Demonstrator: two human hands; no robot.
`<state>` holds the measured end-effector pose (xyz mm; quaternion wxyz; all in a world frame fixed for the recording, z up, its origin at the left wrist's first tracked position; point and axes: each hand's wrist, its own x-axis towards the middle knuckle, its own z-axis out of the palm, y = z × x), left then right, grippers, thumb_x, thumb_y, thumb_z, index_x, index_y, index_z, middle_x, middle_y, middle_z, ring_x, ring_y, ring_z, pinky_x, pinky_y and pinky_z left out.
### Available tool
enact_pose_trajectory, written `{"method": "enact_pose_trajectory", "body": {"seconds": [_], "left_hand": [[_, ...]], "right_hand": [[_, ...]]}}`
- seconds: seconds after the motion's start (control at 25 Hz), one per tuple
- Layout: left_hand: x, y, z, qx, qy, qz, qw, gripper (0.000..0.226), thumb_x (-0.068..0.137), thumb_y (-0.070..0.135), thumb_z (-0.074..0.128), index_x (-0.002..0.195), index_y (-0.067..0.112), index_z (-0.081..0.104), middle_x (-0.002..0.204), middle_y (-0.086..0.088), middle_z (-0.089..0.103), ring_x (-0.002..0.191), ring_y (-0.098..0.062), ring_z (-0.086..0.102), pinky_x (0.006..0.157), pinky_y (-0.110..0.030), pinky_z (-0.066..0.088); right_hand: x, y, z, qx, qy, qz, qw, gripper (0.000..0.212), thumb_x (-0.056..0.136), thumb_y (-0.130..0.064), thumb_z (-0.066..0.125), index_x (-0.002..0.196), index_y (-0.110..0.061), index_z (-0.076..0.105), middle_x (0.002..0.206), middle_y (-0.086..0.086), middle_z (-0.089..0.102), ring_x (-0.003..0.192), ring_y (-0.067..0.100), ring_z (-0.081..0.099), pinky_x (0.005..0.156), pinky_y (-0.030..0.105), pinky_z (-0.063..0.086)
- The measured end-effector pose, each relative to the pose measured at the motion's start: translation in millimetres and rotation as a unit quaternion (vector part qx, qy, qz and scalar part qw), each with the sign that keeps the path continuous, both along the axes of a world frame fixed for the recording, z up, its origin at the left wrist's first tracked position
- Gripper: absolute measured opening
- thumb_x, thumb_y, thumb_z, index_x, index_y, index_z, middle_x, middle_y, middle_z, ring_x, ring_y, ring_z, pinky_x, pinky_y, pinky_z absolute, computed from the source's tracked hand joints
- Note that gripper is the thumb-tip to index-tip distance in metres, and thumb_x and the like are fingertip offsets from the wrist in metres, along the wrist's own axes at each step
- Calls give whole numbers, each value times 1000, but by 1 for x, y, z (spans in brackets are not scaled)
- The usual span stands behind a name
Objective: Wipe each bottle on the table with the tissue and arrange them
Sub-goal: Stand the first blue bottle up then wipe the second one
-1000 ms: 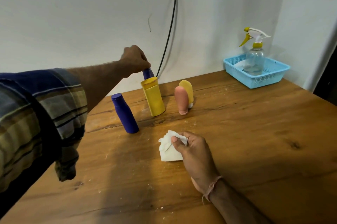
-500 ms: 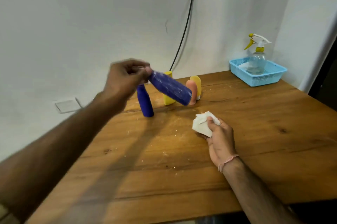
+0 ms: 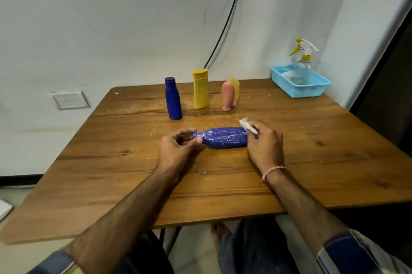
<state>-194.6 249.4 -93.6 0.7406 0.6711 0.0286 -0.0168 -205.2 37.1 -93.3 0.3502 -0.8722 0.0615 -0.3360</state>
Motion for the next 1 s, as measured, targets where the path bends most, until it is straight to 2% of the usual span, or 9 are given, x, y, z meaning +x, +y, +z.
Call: {"method": "enact_pose_trajectory", "body": {"seconds": [0.12,0.28,0.36,0.44,0.64,0.72,0.84,0.92,1.0], "left_hand": [[-2,3,-3,20,-6,-14,1000,37,80,-10,76,107,14,72,104,-15,76,90,-19,76,73,-31,65],[-1,0,-9,124,-51,3,991,37,76,-10,79,107,10,73,98,-13,77,96,-32,74,87,-49,62],[-1,1,-12,177,-90,16,980,33,78,-8,77,104,12,73,95,-3,77,90,-21,74,85,-44,62],[1,3,-13,189,-92,23,977,32,77,-6,79,102,13,72,94,-1,77,88,-16,74,83,-40,63],[4,0,-10,189,-60,17,980,33,74,6,88,97,22,71,90,1,75,84,-13,74,72,-23,61],[4,1,-10,205,-69,21,976,31,75,5,86,93,24,70,87,2,74,80,-12,72,67,-19,59],[1,1,-11,243,-100,28,965,27,75,1,83,93,17,72,85,0,74,77,-16,71,68,-26,61],[1,1,-9,228,-85,29,970,29,74,5,86,96,17,72,88,-2,75,79,-17,73,71,-25,62],[3,1,-9,228,-74,28,970,31,76,10,87,99,22,71,90,0,74,77,-12,70,64,-14,57]], "right_hand": [[1,11,0,-116,56,15,992,40,85,1,56,120,-13,69,111,10,72,100,25,65,89,31,52],[-11,66,-9,-162,46,104,980,39,86,0,56,124,-6,63,128,15,64,125,27,56,107,36,44],[-18,90,-20,-212,49,181,959,46,88,0,56,134,-6,55,138,13,57,135,25,47,115,40,36],[-18,80,-22,-241,43,188,951,50,89,2,54,137,-8,52,143,11,53,138,23,43,118,39,31],[0,18,-10,-184,106,-4,977,46,90,3,49,134,-8,57,142,11,54,136,22,46,117,34,31],[-4,46,-12,-210,90,85,970,49,89,5,49,137,-5,54,144,12,52,139,22,42,120,35,26],[-12,69,-19,-246,61,236,938,51,89,2,53,138,-7,52,144,9,52,140,19,41,120,33,25],[-3,49,-12,-221,71,187,955,48,90,0,52,137,-10,54,143,8,54,137,17,44,119,31,28],[5,23,-7,-180,102,59,977,45,92,-2,50,135,-8,55,142,9,55,136,18,46,118,31,28]]}}
